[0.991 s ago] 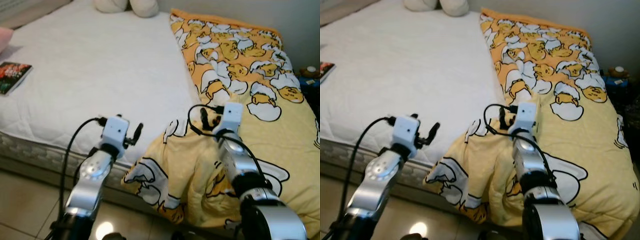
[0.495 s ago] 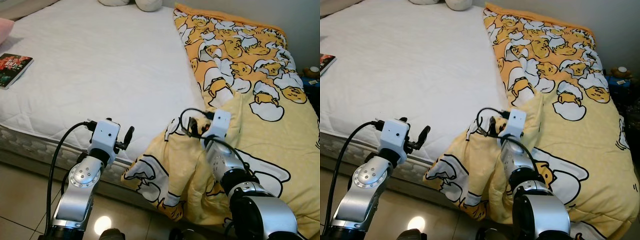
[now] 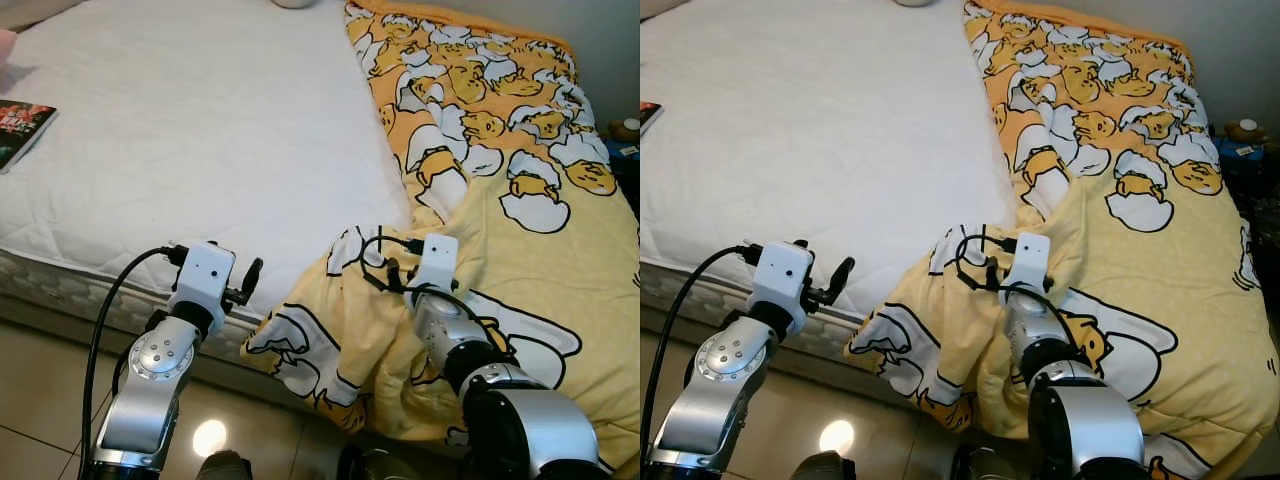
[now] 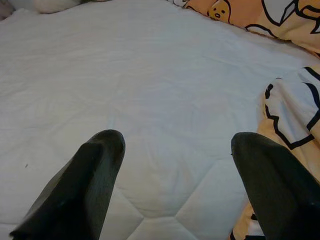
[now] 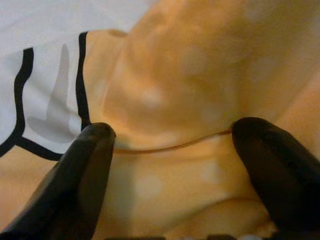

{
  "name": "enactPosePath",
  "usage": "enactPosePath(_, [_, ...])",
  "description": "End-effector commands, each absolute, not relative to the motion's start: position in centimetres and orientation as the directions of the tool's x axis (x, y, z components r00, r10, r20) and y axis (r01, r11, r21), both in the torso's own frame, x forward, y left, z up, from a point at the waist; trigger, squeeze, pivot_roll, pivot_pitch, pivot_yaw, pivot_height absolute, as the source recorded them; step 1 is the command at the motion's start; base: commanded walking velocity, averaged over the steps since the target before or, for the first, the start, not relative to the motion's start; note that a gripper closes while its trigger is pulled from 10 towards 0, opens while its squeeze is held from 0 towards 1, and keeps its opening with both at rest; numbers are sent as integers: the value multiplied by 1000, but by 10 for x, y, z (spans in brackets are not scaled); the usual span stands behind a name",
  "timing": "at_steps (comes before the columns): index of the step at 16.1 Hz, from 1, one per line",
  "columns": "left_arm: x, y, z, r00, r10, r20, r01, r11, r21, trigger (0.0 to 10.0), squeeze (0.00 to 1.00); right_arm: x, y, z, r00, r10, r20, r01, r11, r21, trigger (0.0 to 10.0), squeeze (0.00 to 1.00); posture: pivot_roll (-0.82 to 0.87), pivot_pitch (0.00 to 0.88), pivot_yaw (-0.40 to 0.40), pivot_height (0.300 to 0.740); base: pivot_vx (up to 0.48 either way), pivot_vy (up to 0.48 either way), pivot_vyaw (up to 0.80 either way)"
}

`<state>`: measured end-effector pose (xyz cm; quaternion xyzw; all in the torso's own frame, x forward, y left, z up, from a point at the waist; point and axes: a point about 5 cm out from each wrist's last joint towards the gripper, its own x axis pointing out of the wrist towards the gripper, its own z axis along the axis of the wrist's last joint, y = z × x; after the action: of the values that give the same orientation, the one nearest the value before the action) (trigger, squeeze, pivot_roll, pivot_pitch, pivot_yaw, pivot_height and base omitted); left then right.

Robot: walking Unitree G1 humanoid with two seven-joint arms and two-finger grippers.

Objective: Clean up the room

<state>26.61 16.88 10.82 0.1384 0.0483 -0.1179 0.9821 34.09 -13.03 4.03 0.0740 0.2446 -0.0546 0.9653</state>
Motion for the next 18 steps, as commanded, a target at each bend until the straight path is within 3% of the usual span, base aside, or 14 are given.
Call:
enactPosePath(1, [266,167,111,965,-230,-123,255,930,263,10000,0,339,-125,37,857,-37,-514,137,978,158,0,0,284,148,-92,740,0,0,0])
enactPosePath(11, [265,164,110,962,-236,-140,266,929,257,10000,0,333,-58,46,873,295,-388,-169,930,327,0,0,259,158,-86,740,0,0,0])
enactPosePath(13, [266,164,109,961,-237,-139,266,929,256,10000,0,329,-51,45,875,303,-378,-203,938,281,0,0,254,156,-86,740,0,0,0])
enactPosePath(14, [266,164,109,962,-235,-140,265,929,258,10000,0,328,-56,44,891,246,-382,-183,964,193,0,0,251,157,-85,740,0,0,0])
enactPosePath(15, [266,164,109,963,-232,-140,262,930,260,10000,0,328,-64,45,927,160,-340,-145,987,70,10000,271,248,156,-85,740,0,0,0])
enactPosePath(16, [266,163,108,963,-231,-140,260,931,257,10000,0,323,-75,50,971,89,-220,-90,996,7,10000,1000,239,155,-84,740,0,0,0])
enactPosePath(18, [266,158,106,958,-255,-134,283,922,265,10000,0,312,-94,45,985,-14,-173,17,1000,12,10000,1000,218,146,-75,740,0,0,0])
